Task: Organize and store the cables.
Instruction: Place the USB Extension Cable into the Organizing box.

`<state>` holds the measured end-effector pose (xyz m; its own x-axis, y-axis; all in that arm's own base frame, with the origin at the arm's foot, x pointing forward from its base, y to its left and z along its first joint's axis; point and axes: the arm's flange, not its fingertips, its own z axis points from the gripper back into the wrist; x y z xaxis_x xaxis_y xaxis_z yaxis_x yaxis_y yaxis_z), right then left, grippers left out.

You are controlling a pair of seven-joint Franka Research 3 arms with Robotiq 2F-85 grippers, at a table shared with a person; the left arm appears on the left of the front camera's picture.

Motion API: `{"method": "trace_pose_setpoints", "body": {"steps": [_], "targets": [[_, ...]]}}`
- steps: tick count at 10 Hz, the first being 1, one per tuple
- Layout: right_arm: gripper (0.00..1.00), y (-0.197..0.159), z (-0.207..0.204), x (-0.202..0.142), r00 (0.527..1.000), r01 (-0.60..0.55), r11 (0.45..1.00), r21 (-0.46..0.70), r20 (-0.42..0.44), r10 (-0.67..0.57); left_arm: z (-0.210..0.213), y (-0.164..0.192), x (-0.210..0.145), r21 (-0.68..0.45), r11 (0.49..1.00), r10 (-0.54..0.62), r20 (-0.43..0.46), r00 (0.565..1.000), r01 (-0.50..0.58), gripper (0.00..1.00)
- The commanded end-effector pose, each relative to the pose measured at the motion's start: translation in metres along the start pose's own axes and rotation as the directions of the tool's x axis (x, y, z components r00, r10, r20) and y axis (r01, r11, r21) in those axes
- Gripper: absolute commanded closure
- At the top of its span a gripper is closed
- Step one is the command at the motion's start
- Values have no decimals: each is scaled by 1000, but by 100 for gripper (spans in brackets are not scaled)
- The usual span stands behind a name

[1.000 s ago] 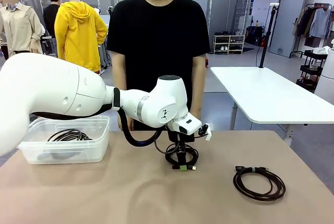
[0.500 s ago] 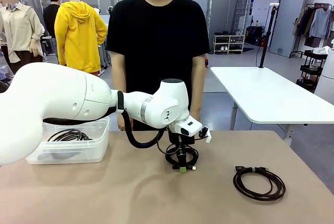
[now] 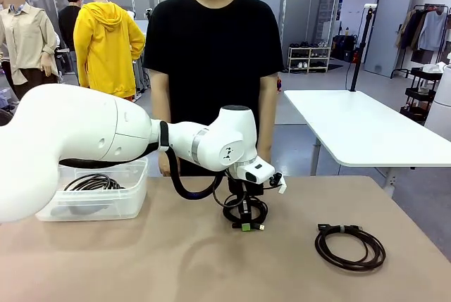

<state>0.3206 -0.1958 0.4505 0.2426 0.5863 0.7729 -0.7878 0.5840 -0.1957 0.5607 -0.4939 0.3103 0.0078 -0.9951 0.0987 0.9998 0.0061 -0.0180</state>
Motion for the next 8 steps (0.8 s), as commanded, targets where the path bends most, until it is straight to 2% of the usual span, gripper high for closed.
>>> {"method": "trace_pose_setpoints", "body": {"steps": [1, 4, 5, 6, 8], "targets": [[0, -2, 0, 2, 1000, 20, 1000, -9, -2, -20, 3, 2, 0, -17, 999, 33, -4, 999, -33, 100], [0, -2, 0, 2, 1000, 20, 1000, -9, -2, -20, 16, -3, -1, -27, 999, 26, 2, 1000, -26, 100], [0, -2, 0, 2, 1000, 20, 1000, -9, -2, -20, 38, -10, -1, -70, 998, 4, -6, 1000, -4, 100], [0, -2, 0, 2, 1000, 20, 1000, -9, -2, -20, 66, -17, -4, -83, 997, -2, -2, 1000, 2, 89], [0, -2, 0, 2, 1000, 20, 1000, -9, -2, -20, 128, -27, -26, -77, 992, -95, 35, 995, 98, 89]]}}
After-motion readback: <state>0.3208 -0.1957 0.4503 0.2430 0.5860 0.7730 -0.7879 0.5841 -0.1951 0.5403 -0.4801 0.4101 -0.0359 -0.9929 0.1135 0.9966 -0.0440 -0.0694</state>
